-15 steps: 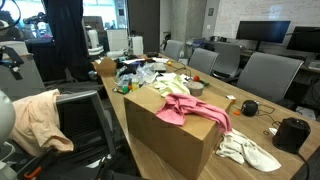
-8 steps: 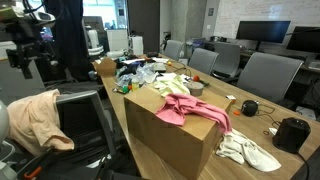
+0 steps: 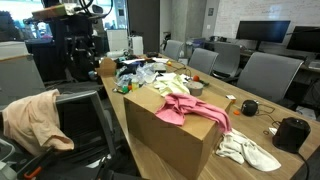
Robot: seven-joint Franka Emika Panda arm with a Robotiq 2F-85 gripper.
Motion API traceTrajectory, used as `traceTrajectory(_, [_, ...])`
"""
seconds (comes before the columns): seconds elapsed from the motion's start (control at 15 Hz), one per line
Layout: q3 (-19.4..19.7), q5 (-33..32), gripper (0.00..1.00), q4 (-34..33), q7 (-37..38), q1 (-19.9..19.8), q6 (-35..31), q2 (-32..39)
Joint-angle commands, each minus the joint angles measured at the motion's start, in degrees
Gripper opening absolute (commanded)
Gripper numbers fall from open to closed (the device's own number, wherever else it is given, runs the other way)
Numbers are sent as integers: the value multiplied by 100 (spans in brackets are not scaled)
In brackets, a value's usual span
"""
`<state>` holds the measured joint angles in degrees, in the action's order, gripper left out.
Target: Put the peach and pink shirts and the green towel on the backrest of the chair respectively
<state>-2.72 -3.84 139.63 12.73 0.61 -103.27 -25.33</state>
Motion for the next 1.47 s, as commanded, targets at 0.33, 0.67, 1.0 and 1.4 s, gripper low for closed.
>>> traceTrajectory(0.33, [369,8,100,-757,764,-758,-738,963])
traceTrajectory(0.67, [616,181,100,-1153,1161,-946,-1098,1607])
traceTrajectory(1.0, [851,222,100,-1402,1546,-1050,-1253,2050])
traceTrajectory(1.4, [1172,654,100,-1510,1917,-1194,-1484,2326])
